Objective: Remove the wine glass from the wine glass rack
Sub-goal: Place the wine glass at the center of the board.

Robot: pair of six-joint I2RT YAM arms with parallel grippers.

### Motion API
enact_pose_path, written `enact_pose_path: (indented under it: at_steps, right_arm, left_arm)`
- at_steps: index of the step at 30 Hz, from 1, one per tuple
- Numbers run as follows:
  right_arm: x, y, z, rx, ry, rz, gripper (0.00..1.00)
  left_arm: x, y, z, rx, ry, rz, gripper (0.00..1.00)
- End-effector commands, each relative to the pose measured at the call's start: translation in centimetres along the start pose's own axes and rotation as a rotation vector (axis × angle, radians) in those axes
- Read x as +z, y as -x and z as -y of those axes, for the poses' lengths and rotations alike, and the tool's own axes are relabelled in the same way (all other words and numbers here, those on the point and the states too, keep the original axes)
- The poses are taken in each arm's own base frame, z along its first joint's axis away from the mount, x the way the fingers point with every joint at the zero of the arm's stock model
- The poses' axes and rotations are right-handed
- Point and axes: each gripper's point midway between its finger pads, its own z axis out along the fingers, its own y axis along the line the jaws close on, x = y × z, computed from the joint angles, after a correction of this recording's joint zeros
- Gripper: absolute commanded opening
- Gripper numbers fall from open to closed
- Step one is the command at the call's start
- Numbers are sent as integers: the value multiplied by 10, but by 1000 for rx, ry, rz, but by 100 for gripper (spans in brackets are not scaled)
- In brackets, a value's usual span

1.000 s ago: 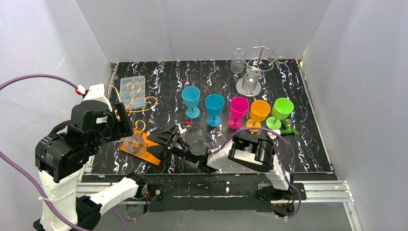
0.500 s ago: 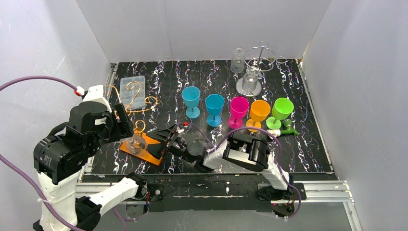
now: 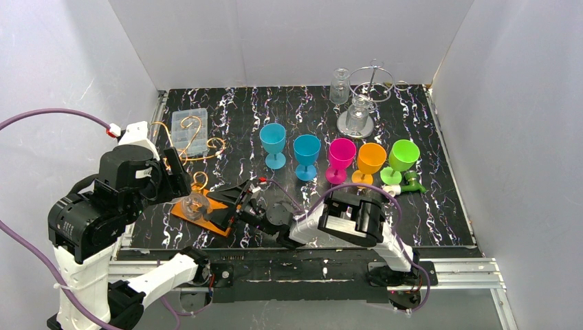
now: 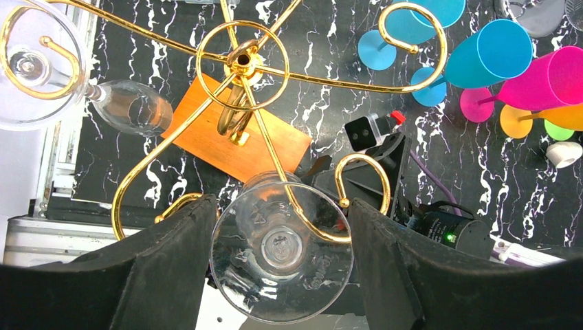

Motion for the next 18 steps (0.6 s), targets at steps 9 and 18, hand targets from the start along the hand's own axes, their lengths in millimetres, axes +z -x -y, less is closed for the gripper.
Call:
enact_pose_path:
  at_steps: [9, 18]
  right_arm:
    - [-4, -27, -84, 39, 315, -91, 99]
    - [-12, -33, -104, 26, 349, -99, 98]
  left_arm:
    - [-7, -25, -12, 13, 37, -104, 48]
    - [-9, -23, -18, -4, 63, -86, 47]
